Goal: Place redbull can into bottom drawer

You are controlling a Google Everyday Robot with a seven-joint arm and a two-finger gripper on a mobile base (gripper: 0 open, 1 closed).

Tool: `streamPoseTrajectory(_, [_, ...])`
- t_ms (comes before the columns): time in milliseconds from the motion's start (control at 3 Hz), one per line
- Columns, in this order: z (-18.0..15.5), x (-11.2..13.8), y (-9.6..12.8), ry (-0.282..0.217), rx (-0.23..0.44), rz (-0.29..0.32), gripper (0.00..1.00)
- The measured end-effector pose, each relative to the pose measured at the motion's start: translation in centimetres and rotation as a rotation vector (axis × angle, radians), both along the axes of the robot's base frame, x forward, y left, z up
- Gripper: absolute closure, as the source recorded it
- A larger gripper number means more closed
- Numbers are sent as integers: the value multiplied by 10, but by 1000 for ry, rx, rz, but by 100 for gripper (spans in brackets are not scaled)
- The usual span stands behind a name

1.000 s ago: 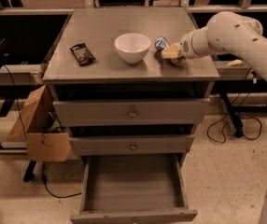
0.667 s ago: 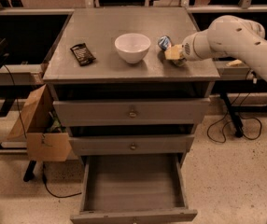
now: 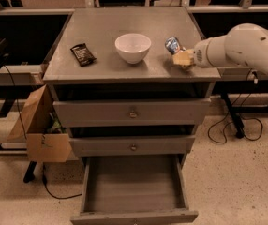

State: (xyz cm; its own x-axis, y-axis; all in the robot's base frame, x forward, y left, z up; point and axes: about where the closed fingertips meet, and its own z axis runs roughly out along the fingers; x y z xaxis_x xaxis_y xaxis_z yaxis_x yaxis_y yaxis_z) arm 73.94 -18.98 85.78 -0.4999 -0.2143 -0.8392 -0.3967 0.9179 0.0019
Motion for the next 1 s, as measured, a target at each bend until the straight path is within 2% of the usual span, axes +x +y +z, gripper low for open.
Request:
streamPoseTrajectory(333, [16,-51,-7,-46,14,37,100])
streamPoseTrajectory(667, [16,-113,-10,-42,9,101,100])
streamPoseTrajectory(1000, [-19,-162,-20,42,-36,152,100])
